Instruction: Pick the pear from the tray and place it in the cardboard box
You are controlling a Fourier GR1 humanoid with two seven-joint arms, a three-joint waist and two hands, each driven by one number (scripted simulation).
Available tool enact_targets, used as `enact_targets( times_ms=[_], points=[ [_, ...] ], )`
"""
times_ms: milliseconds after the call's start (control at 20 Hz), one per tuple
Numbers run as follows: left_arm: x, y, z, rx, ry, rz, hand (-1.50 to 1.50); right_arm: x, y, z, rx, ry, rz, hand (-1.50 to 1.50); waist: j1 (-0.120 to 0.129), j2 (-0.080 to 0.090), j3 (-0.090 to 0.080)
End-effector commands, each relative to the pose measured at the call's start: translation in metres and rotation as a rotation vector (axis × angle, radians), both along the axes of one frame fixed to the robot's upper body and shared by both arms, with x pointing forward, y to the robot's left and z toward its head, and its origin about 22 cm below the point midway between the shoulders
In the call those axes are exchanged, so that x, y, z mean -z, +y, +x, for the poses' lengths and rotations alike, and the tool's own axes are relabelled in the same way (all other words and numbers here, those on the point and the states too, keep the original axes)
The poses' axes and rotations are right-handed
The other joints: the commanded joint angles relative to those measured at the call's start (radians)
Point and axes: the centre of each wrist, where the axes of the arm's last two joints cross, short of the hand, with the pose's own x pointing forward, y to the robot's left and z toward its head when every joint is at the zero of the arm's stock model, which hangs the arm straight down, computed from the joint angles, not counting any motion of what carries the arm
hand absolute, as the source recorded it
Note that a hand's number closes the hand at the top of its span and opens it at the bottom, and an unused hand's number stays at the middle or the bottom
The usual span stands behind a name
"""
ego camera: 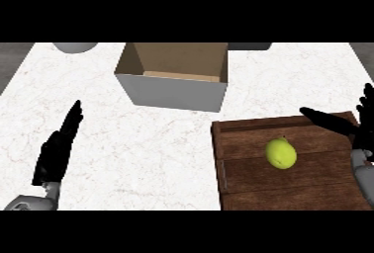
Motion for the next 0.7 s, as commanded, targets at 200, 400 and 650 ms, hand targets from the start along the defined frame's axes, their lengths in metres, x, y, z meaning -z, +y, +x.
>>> enact_targets(
  times_ms=[200,400,650],
  points=[
    [0.002,-0.004,-0.004,-0.003,0.016,-0.017,0.00,-0.042,-0.013,0.003,-0.206,0.481,-0.190,-1.50,0.008,-0.006,-0.001],
    [0.009,-0.002,-0.009,0.019,0.033,-0.010,0.00,-0.069,0.003,0.008,-0.398,0.712,-0.145,-1.50,0.013,-0.004,-0.002],
    [-0.003,-0.002,-0.004,0.004,0.007,-0.004,0.00,-0.085,0.011,0.018,-0.554,0.946,-0.064,-1.50,0.018,-0.002,0.000]
  ],
)
